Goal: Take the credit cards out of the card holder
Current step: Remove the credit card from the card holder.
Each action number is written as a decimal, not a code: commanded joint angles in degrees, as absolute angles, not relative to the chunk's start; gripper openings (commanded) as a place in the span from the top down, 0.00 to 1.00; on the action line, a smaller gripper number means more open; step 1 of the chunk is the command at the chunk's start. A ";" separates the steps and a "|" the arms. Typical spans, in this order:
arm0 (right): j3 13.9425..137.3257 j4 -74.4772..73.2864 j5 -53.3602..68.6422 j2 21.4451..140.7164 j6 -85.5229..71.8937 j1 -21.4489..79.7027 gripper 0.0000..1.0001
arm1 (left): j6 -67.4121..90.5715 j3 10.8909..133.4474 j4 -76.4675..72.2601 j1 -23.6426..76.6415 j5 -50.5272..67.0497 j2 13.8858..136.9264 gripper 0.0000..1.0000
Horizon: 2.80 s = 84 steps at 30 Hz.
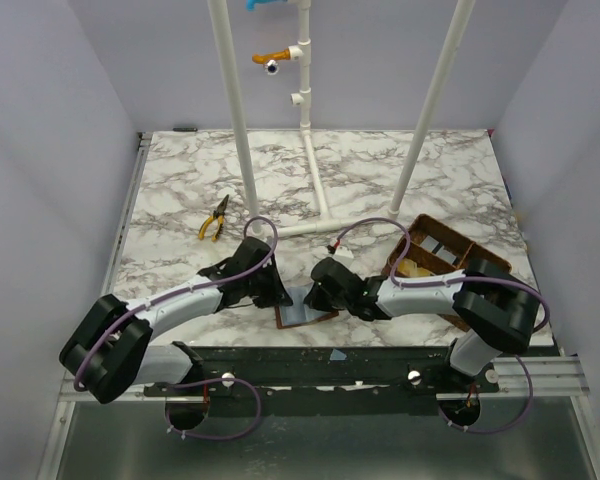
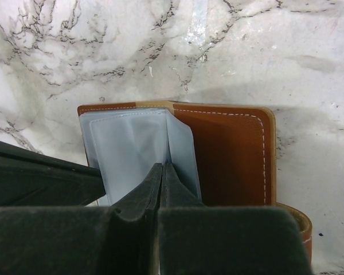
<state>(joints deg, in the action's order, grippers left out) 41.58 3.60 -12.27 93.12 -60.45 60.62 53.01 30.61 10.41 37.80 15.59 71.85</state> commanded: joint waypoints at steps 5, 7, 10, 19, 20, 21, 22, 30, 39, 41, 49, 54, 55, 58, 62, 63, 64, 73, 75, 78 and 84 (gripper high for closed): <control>38.67 -1.76 -9.58 93.56 -60.08 60.75 0.99 | 54.35 32.06 7.13 40.37 13.72 76.07 1.00; 38.72 -1.89 -9.73 92.81 -60.05 60.74 0.99 | 55.11 32.13 6.39 41.01 13.61 76.38 1.00; 39.17 -2.90 -10.05 90.88 -59.54 60.74 0.86 | 55.79 32.39 5.89 41.82 13.32 76.02 1.00; 43.33 -11.98 -15.13 81.94 -57.61 60.73 0.62 | 56.24 34.56 5.50 43.10 14.23 76.83 1.00; 43.53 -12.89 -15.81 80.68 -57.62 60.78 0.61 | 56.33 34.86 5.36 43.38 14.39 77.15 1.00; 43.51 -13.59 -16.34 79.46 -57.70 60.80 0.61 | 56.36 35.19 5.36 43.65 14.50 77.59 1.00; 43.57 -14.51 -16.94 78.31 -57.85 60.78 0.61 | 56.40 35.60 5.23 43.89 14.55 77.96 1.00; 42.73 -21.87 -22.27 69.47 -59.79 60.74 0.61 | 56.95 39.67 4.51 46.51 15.27 82.33 1.00; 41.40 -25.05 -23.30 64.79 -61.29 60.78 0.63 | 58.33 43.05 2.79 48.49 15.80 89.85 1.00; 41.48 -24.98 -22.72 64.90 -61.27 60.73 0.63 | 58.71 43.22 1.96 48.65 15.99 91.64 1.00; 41.76 -22.76 -20.20 67.92 -61.31 60.76 0.64 | 58.74 43.73 2.27 48.96 15.63 92.23 1.00; 41.01 -18.24 -16.82 70.54 -61.35 60.74 0.64 | 56.95 43.84 6.54 48.87 13.14 86.61 1.00; 40.89 -17.16 -16.29 71.00 -61.45 60.74 0.64 | 56.51 43.77 7.28 48.86 12.64 85.70 1.00; 41.20 -15.55 -14.98 72.55 -61.52 60.74 0.65 | 55.90 43.44 8.42 48.78 12.04 83.91 1.00; 41.95 -14.26 -14.15 73.49 -61.36 60.80 0.65 | 56.12 42.31 8.00 48.78 12.22 82.98 1.00; 42.08 -14.24 -14.15 73.70 -61.35 60.76 0.65 | 56.31 42.03 8.00 48.78 12.21 82.64 1.00; 42.23 -14.24 -14.15 73.94 -61.28 60.73 0.66 | 56.34 41.78 8.08 48.69 12.02 82.27 1.00; 43.02 -12.34 -12.83 77.00 -60.95 60.66 0.67 | 55.46 37.20 10.90 46.34 9.05 76.39 1.00; 42.98 -11.52 -12.06 77.86 -60.61 60.42 0.67 | 55.28 35.66 10.90 45.42 9.16 74.95 1.00; 42.17 -9.03 -9.49 79.41 -60.46 59.66 0.67 | 55.11 33.78 11.12 44.74 9.15 73.09 1.00; 40.53 -4.49 -5.76 82.34 -60.56 57.88 0.69 | 55.06 31.58 10.72 44.32 9.58 71.77 1.00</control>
<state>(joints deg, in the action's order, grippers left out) 41.67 -8.97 -9.52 80.62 -60.97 58.96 55.86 32.88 10.44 44.62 10.66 73.17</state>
